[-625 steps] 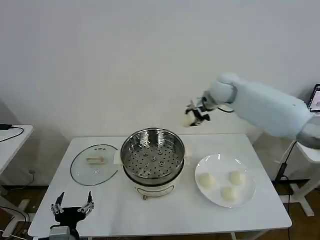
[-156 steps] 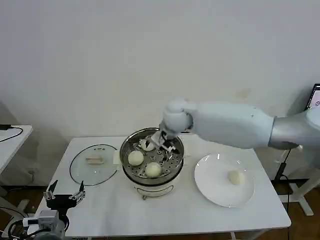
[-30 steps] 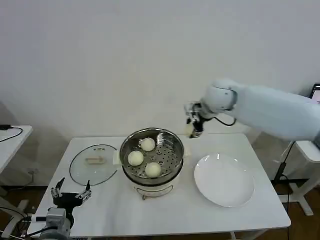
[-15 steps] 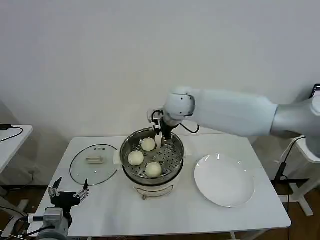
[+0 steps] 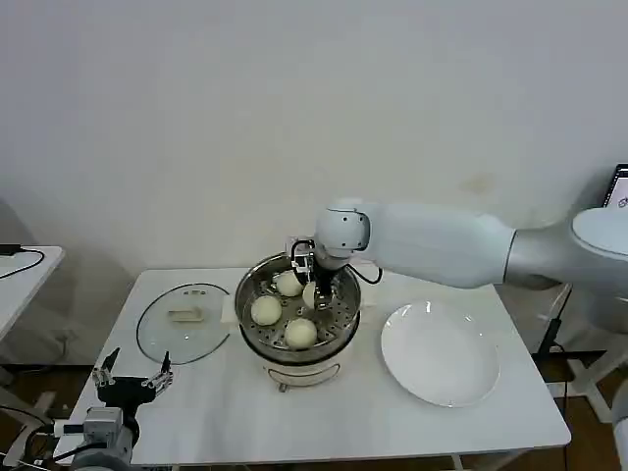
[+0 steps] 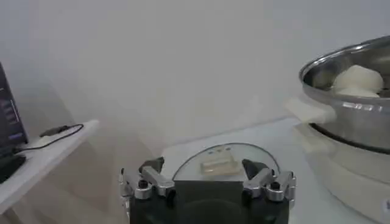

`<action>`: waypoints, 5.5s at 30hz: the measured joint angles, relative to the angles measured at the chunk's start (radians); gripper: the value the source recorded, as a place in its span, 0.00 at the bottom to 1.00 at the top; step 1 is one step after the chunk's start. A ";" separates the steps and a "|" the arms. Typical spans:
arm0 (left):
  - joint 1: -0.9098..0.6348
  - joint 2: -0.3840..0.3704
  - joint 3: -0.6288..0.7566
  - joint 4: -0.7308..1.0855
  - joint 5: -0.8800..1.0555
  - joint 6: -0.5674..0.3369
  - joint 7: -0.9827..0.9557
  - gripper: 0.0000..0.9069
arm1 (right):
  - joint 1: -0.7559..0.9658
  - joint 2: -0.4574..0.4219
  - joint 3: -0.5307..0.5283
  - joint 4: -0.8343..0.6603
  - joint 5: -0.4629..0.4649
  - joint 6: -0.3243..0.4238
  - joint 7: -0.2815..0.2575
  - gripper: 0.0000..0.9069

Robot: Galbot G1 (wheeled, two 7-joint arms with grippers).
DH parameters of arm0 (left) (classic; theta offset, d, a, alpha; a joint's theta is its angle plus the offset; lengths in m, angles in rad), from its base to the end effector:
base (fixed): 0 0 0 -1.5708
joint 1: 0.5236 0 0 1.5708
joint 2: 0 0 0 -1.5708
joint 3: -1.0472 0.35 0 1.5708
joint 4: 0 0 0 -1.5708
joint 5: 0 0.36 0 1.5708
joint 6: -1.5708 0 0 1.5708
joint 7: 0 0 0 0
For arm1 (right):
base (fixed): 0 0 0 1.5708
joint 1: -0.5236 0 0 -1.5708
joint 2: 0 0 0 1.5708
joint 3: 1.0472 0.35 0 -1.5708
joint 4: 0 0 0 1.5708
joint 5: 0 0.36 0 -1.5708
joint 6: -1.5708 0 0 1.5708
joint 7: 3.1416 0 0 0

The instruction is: Take steamed baozi put them in steamer then cover it.

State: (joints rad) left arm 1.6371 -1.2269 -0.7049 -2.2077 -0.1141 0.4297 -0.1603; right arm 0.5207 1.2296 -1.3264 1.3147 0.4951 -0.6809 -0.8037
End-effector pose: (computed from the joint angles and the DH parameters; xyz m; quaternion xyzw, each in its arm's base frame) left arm 0.1752 0.0949 -0.2501 0.0800 -0.9717 -0.1507 0.1633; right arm 0.5275 0.1678 -0.0975 0.5077 -0.5588 0.5599 0.3414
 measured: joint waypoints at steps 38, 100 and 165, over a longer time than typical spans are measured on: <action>0.005 -0.007 0.000 -0.007 0.002 0.001 0.001 1.00 | -0.040 -0.026 0.054 0.013 -0.041 -0.014 0.036 1.00; -0.251 0.114 0.162 0.486 0.876 -0.348 0.003 1.00 | -2.044 0.106 2.166 0.632 -0.415 0.775 0.610 1.00; -0.860 0.067 0.371 1.216 1.239 -0.388 -0.029 0.00 | -2.227 0.188 2.289 0.673 -0.358 0.785 0.594 1.00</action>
State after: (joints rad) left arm 0.7775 -1.1599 -0.3342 -0.9913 1.1248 0.0415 -0.1898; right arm -1.7068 1.4174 0.9626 1.9881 0.1371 0.1036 -0.2099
